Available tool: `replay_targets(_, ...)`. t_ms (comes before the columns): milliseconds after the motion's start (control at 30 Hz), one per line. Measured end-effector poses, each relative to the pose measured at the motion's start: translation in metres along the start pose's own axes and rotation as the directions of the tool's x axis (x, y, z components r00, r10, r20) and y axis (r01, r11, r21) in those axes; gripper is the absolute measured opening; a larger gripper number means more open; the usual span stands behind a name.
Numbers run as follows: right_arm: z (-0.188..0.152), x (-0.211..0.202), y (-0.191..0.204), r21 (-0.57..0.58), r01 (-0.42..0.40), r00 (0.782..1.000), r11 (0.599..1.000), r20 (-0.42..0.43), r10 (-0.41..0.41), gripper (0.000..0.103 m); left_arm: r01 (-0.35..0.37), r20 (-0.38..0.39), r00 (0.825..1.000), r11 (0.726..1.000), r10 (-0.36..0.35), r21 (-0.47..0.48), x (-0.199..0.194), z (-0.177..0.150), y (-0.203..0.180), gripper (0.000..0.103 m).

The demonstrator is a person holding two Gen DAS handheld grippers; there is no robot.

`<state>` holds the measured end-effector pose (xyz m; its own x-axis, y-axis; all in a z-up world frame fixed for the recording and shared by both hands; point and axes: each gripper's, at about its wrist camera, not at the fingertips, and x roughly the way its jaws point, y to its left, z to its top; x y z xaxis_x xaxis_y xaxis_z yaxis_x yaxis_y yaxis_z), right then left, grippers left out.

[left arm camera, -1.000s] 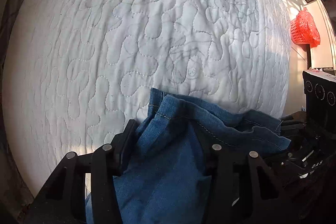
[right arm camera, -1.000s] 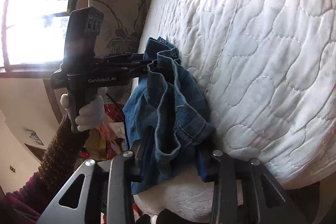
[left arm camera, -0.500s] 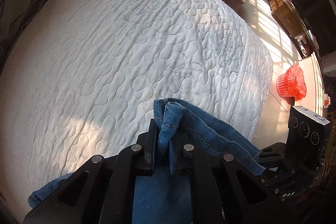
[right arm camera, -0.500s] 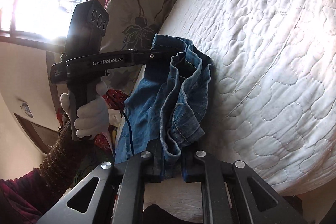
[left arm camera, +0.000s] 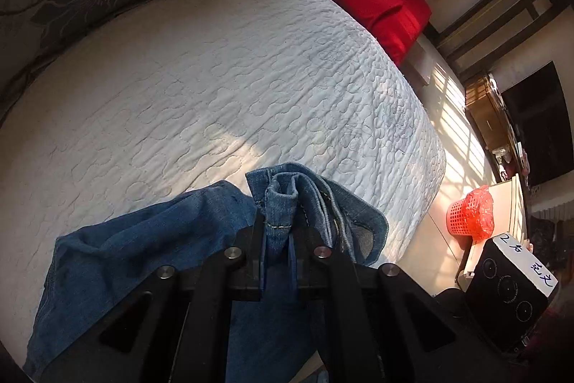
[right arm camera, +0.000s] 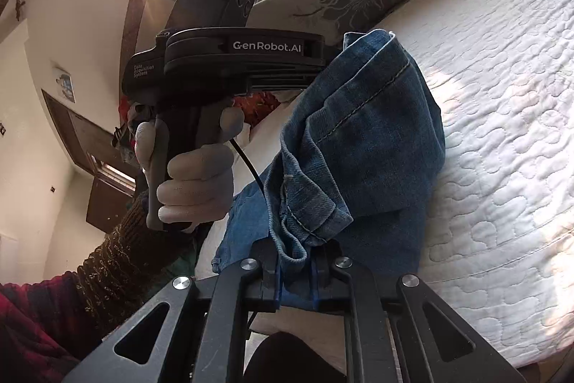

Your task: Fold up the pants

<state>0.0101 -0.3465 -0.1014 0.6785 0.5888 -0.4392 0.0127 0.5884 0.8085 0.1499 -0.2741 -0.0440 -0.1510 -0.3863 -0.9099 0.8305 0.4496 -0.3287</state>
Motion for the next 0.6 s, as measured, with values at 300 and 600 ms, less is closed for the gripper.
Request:
replay_targets(300,-0.033,0.115,0.033,-0.186,0.05,0.944,0.981,-0.313,-0.107,0.019,-0.095,-0.034,0.995,0.934,0.089,-0.345,-0.01,-0.096,0.103,0.012)
replay_targets(600,-0.037,0.097,0.056,-0.326,0.084,0.918,0.942,-0.343,-0.2,0.047,-0.166,0.062,0.97,0.823,0.237,-0.543,-0.074,-0.169,0.104,0.017)
